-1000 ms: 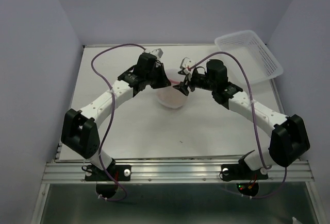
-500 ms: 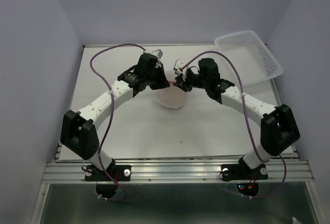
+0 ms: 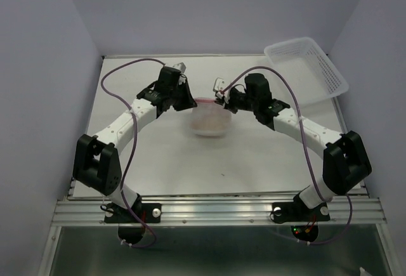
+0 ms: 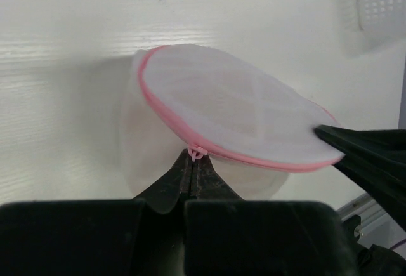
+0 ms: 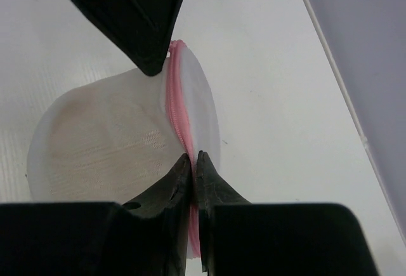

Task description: Place the bra in the laundry bag and zip it closed

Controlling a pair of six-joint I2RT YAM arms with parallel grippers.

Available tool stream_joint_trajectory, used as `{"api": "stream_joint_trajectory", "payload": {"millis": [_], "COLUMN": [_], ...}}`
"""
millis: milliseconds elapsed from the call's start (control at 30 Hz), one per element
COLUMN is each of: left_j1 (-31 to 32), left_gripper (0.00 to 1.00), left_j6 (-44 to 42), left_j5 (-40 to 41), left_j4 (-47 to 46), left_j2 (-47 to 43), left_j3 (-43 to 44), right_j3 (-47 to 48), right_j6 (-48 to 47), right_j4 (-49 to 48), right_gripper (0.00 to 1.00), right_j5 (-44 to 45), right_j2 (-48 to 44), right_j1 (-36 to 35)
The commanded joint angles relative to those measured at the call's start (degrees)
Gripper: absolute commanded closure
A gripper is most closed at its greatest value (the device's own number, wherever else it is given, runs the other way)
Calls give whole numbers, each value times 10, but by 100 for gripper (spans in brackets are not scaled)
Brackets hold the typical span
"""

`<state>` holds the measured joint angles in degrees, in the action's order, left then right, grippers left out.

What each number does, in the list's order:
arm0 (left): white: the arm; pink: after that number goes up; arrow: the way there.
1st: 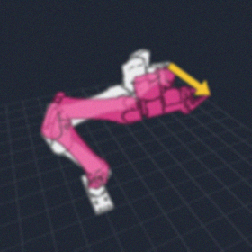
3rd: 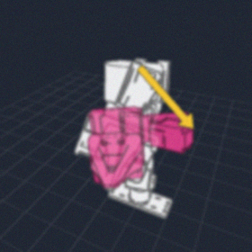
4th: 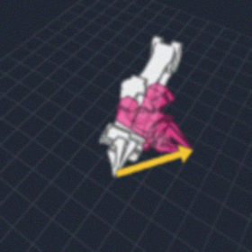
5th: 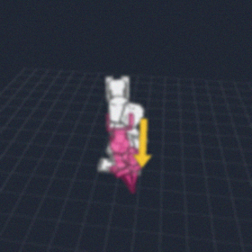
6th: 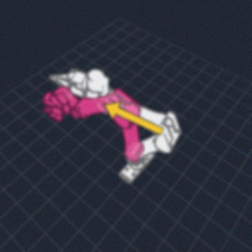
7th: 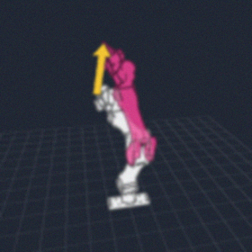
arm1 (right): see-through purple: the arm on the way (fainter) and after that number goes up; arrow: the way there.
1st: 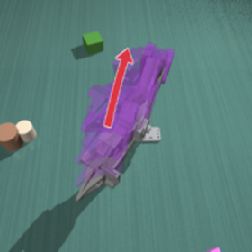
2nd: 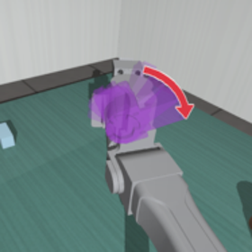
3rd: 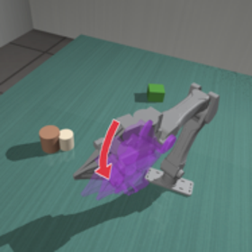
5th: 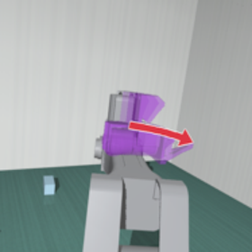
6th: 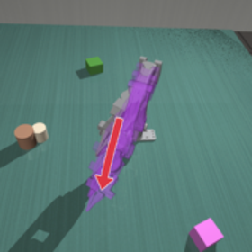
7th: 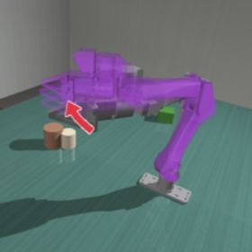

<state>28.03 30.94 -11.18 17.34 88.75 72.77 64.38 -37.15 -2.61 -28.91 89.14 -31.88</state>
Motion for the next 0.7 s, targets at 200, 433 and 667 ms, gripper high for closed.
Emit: {"api": "stream_joint_trajectory", "payload": {"millis": [200, 433, 667], "left_j1": [-63, -91, -71], "left_gripper": [100, 100, 100], "left_j6": [-14, -18, -19], "left_j5": [13, -11, -2], "left_j4": [-48, -102, -107], "left_j2": [-19, 45, -44], "left_j3": [-82, -99, -91], "right_j3": [-35, -78, -87], "right_j6": [-42, -45, 10], "right_j4": [-30, -42, -53], "right_gripper": [94, 89, 51], "right_j5": [-55, -82, -58], "right_j2": [-64, -85, -92], "right_j1": [32, 38, 38]}}
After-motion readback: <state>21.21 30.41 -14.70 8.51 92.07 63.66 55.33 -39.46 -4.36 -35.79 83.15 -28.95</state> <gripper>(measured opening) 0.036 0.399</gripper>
